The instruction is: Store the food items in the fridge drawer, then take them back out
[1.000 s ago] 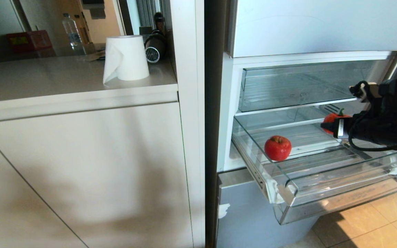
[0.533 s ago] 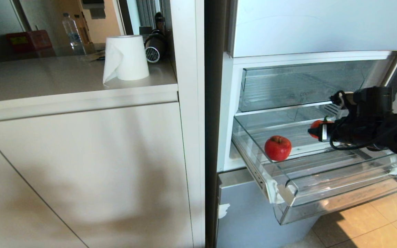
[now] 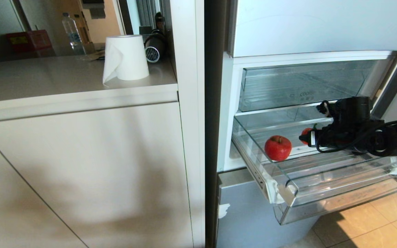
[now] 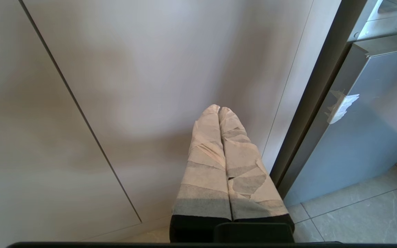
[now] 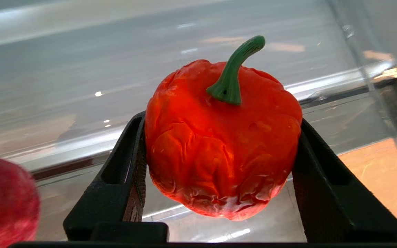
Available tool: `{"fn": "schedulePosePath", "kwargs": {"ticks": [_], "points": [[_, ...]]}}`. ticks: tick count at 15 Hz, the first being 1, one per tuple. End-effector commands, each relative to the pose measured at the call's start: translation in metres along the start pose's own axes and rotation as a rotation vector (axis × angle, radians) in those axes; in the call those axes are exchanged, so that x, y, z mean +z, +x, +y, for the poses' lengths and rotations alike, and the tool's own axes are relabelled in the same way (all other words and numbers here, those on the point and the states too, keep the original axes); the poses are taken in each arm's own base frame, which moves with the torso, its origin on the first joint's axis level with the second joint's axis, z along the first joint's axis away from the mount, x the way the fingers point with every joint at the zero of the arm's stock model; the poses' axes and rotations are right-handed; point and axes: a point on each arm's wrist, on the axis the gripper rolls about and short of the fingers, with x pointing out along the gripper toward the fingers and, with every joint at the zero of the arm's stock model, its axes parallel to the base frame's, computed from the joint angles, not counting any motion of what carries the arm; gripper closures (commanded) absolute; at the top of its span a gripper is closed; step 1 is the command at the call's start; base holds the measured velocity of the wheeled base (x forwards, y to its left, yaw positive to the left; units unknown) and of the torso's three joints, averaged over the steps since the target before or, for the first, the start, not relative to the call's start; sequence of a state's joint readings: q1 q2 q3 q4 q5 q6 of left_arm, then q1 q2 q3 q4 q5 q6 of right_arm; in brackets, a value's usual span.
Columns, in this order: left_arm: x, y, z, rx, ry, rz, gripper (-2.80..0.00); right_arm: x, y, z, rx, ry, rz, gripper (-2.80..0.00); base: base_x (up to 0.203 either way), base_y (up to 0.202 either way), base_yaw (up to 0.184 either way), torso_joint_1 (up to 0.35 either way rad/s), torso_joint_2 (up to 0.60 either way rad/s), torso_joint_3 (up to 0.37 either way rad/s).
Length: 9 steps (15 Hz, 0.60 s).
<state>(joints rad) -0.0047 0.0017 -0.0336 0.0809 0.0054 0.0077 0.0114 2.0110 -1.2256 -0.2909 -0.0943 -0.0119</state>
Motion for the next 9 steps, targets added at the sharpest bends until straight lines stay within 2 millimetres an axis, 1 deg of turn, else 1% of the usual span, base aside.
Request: {"fn": "schedulePosePath", "kwargs": {"ticks": [1, 4, 5, 7, 9], "points": [[0.0000, 0.0001, 0.0000, 0.001, 0.000, 0.002, 0.00, -0.0046, 0.0071, 0.0030, 0.006, -0.003, 0.014, 0.00, 0.000, 0.000, 0.000, 0.000, 0.00, 0.000], [0.0000, 0.0001, 0.0000, 0.001, 0.000, 0.002, 0.00, -0.0072, 0.0100, 0.0070, 0.014, -0.008, 0.023, 0.00, 0.000, 0.000, 0.000, 0.000, 0.00, 0.000], [0.0000, 0.0001, 0.0000, 0.001, 0.000, 0.002, 0.00, -0.0072, 0.0100, 0.0069, 0.012, -0.004, 0.023, -2.80, 0.000, 0.000, 0.000, 0.000, 0.00, 0.000], [0.0000, 0.0001, 0.0000, 0.001, 0.000, 0.002, 0.00, -0.0055, 0.0074, 0.0066, 0.012, -0.001, 0.016, -2.80, 0.000, 0.000, 0.000, 0.000, 0.00, 0.000], [0.0000, 0.0001, 0.0000, 0.001, 0.000, 0.002, 0.00, 0.0012, 0.0002, 0.0059, 0.013, 0.017, -0.008, -2.80, 0.000, 0.000, 0.000, 0.000, 0.00, 0.000]]}}
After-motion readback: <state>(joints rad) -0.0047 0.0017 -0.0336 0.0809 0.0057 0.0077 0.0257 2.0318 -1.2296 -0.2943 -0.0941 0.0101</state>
